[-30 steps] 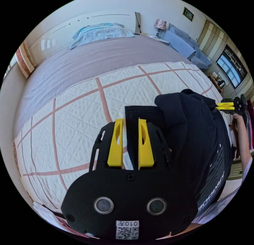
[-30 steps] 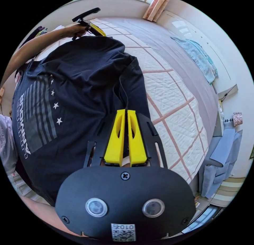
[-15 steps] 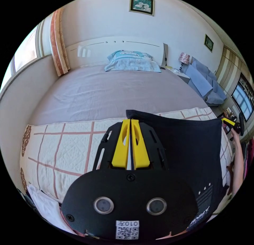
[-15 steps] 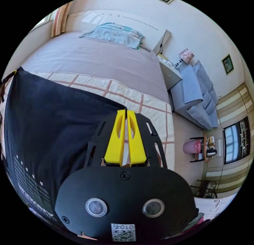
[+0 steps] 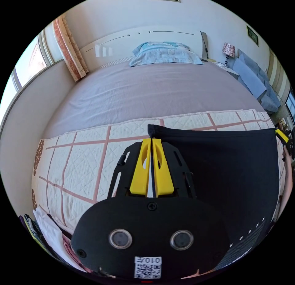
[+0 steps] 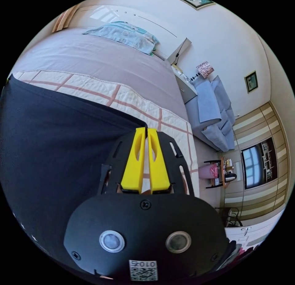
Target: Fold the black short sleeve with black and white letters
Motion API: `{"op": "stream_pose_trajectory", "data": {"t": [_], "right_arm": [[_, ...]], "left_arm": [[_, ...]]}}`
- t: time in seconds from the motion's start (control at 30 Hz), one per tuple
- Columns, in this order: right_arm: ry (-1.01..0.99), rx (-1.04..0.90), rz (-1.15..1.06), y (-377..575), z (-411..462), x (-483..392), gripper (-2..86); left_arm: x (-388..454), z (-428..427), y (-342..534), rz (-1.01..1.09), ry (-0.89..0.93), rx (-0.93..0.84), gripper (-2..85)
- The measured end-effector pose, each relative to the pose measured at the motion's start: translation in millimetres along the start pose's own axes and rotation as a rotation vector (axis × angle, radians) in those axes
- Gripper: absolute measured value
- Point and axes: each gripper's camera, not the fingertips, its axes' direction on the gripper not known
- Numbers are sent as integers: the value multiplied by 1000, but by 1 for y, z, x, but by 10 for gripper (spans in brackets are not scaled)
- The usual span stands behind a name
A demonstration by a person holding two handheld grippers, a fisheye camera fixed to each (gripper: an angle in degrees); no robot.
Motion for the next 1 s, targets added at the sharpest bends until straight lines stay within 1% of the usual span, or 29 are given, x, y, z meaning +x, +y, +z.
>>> {"op": "stream_pose_trajectory", "data": {"t": [0.1,0.17,0.27,0.3,0.33,0.37,0.4,0.47,0.5,0.53,0.57,0.63,0.7,0.77,0.8,0.83,0.9,0.93,0.97,1.0], "right_arm": [[-81,-32,-10,7,13,2,25],[-134,-70,-15,11,23,5,28],[-162,-12,-8,22,23,10,42],[-133,17,8,28,19,16,64],[-122,33,32,31,16,21,76],[-136,58,69,37,11,32,94],[-167,100,112,46,2,46,100],[-150,148,195,61,-16,65,88],[-99,180,251,72,-32,74,78],[-81,219,265,79,-42,75,75],[-57,283,262,91,-61,74,71],[-37,287,232,105,-84,65,73],[-60,293,138,129,-116,44,76],[-90,249,31,153,-140,23,73],[-167,240,-43,176,-158,12,68],[-211,254,-63,191,-169,9,65],[-399,284,-87,255,-201,4,58],[-438,277,-80,272,-206,4,58],[-491,265,-75,305,-214,4,61],[-497,233,-83,339,-219,1,62]], "left_arm": [[6,21,3,21,9,-75,-1],[9,42,8,5,29,-163,0],[5,45,16,-16,31,-134,4],[2,45,18,-26,42,-134,5],[-7,40,22,-62,94,-96,8],[-22,31,30,-131,172,-11,12],[-30,27,35,-168,223,28,14],[-69,14,58,-351,409,160,18],[-77,9,66,-398,440,199,19],[-90,-5,86,-476,468,324,18],[-95,-22,104,-510,455,439,16],[-89,-42,122,-461,412,487,15],[-74,-58,134,-327,428,452,14],[-54,-90,166,-135,589,471,14],[-50,-101,178,-103,627,483,13],[-44,-126,206,-70,672,489,14],[-37,-163,253,-45,684,468,15],[-30,-184,283,23,673,432,16],[-21,-200,314,105,623,358,19],[-17,-205,331,123,573,318,22]]}}
